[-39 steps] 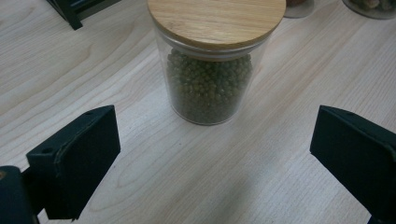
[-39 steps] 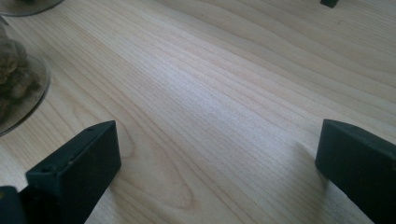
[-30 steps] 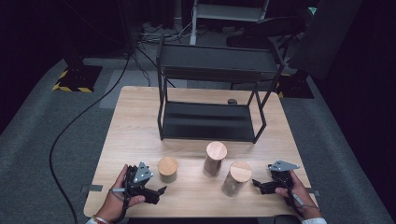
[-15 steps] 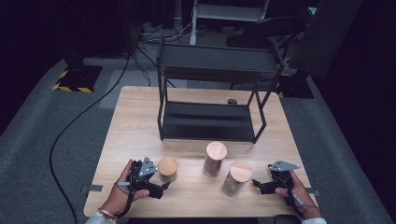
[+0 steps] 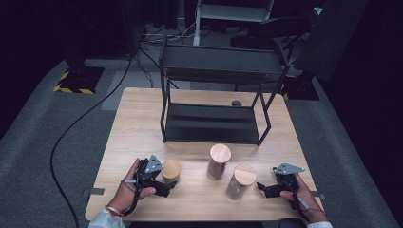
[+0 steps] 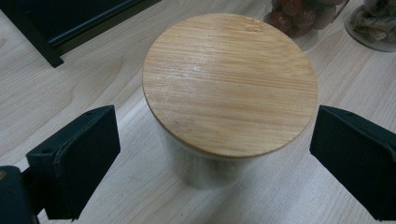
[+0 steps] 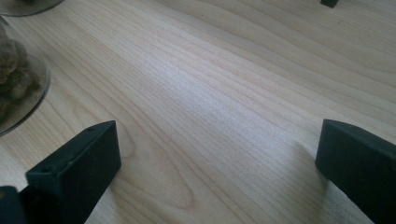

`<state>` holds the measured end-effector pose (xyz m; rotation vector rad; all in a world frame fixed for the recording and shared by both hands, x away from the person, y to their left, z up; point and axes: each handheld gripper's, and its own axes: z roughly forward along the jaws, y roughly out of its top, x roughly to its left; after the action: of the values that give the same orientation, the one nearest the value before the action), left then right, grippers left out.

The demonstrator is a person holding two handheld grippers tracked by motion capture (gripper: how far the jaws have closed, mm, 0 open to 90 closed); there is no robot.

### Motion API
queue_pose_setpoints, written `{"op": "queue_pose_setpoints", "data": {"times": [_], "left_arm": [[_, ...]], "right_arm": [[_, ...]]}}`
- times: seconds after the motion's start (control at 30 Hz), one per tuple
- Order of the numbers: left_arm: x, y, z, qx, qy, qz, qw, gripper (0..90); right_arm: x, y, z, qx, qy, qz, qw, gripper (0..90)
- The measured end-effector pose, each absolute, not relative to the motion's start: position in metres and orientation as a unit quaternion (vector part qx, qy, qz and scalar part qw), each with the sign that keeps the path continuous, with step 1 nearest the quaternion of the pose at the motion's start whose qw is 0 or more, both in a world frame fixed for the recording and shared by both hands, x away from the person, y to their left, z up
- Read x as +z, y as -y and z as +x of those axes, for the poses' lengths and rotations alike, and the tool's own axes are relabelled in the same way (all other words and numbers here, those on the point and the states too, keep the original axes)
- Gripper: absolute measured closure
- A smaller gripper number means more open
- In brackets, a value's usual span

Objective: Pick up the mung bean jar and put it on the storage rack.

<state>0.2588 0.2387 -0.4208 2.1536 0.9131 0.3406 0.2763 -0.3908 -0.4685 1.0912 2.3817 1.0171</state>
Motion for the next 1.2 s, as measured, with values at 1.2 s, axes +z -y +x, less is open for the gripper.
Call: {"op": "queue_pose_setpoints", "data": {"times": [1.2], "left_arm": [[-0.422,-0.225,0.277,0.124,-0.343,0.853,0.374,22.4]], "right_arm": [[-0.469,0.391,0.276,0.357,-0.836,0.383,0.165,0.0]]}}
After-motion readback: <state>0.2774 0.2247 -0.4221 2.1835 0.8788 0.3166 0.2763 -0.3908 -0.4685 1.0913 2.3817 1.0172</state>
